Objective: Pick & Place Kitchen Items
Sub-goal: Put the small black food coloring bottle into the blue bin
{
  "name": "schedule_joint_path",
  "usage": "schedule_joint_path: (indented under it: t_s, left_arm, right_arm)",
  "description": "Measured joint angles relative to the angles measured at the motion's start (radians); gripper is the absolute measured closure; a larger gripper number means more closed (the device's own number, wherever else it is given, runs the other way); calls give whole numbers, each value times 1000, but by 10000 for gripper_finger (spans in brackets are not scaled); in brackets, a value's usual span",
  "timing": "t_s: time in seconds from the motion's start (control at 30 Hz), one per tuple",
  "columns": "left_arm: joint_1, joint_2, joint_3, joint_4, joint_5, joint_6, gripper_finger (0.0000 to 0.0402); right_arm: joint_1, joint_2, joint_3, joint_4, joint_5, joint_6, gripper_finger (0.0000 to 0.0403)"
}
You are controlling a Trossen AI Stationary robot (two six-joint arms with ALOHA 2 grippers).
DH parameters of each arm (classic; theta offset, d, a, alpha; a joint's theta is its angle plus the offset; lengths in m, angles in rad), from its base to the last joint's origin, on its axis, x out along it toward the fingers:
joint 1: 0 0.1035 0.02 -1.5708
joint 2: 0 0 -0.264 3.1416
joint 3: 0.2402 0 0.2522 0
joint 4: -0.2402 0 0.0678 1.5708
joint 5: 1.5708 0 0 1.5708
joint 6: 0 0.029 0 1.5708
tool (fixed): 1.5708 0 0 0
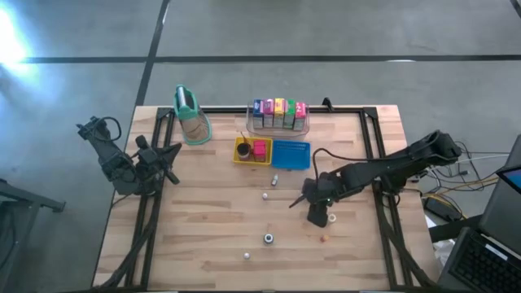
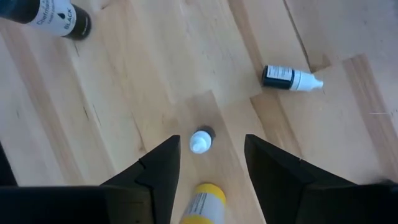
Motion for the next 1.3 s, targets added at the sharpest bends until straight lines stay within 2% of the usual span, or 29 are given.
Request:
schedule_joint_path:
  t_s: [0.23, 0.43, 0.63, 0.83, 1.3]
  left_arm:
    - [0, 0, 0, 0, 0, 0, 387]
    - [0, 0, 0, 0, 0, 0, 387]
    - [0, 1, 0, 1, 0, 0, 387]
    - [0, 1, 0, 0, 0, 0, 387]
    - [0, 1, 0, 0, 0, 0, 387]
  right_arm:
    - [25, 1, -6, 71, 0, -11, 239]
    - [65, 64, 21, 94, 21, -15, 239]
    - [86, 157, 88, -27, 29, -15, 231]
    - [89, 225, 118, -41, 27, -29, 234]
    - [89, 241, 99, -67, 27, 4, 219]
